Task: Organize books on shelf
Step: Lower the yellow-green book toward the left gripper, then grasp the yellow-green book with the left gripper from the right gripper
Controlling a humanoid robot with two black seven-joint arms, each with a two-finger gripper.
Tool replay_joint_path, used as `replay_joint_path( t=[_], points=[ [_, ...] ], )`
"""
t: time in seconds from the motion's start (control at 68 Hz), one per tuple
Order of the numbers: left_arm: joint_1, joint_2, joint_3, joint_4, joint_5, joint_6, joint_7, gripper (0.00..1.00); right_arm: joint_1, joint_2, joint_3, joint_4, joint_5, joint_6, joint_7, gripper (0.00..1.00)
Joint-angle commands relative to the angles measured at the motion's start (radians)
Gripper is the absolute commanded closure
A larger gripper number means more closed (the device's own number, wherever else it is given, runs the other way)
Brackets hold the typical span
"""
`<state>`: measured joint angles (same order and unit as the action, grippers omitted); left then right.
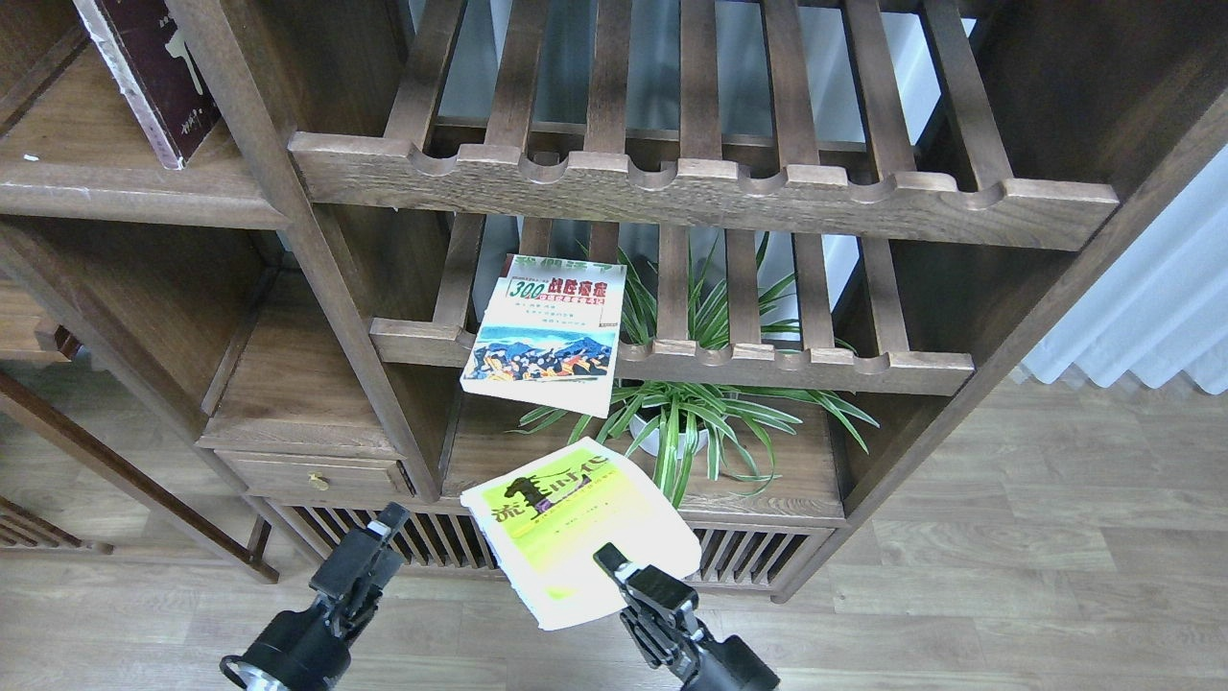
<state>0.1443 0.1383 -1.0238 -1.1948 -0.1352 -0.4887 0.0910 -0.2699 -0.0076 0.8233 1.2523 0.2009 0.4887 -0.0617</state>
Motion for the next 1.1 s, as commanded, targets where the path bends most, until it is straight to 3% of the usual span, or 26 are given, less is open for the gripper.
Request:
replay_joint_path(
  t=[0.0,0.191,0.5,0.647,0.838,0.882,0.897,0.926,1.015,1.088],
  points=[
    [0.000,-0.022,0.019,0.012,-0.012,0.000,0.001,0.01,-0.002,0.008,-0.026,0.002,-0.026,0.000,-0.003,0.95],
    [-0.009,-0.063,0.047,0.017,-0.012,0.000,-0.002,0.01,-0.017,0.008,-0.050,0.004,-0.052,0.000,-0.036,0.95],
    [-0.014,-0.134,0.060,0.041,-0.012,0.000,-0.005,0.04,-0.034,0.008,-0.058,0.013,-0.058,0.000,-0.036,0.95],
    [-0.014,-0.134,0.059,0.049,-0.014,0.000,-0.007,0.29,-0.038,0.008,-0.055,0.013,-0.058,0.000,-0.036,0.95],
    [-0.012,-0.126,0.067,0.049,-0.012,0.000,0.004,0.40,-0.040,0.008,-0.043,0.009,-0.058,0.000,-0.035,0.95],
    [-0.009,-0.126,0.068,0.049,-0.014,0.000,0.004,0.49,-0.038,0.008,-0.039,0.007,-0.058,0.000,-0.033,0.95],
    [-0.006,-0.123,0.070,0.049,-0.015,0.000,0.004,0.64,-0.037,0.008,-0.036,0.006,-0.057,0.000,-0.033,0.94],
    [-0.006,-0.123,0.068,0.050,-0.017,0.000,0.004,0.72,-0.037,0.008,-0.035,0.006,-0.057,0.000,-0.033,0.94],
    [-0.006,-0.121,0.071,0.058,-0.015,0.000,0.007,0.88,-0.035,0.008,-0.021,0.003,-0.057,0.000,-0.032,0.94],
    [-0.006,-0.120,0.073,0.061,-0.014,0.000,0.015,0.92,-0.034,0.008,-0.016,0.001,-0.055,0.000,-0.029,0.94]
  ],
)
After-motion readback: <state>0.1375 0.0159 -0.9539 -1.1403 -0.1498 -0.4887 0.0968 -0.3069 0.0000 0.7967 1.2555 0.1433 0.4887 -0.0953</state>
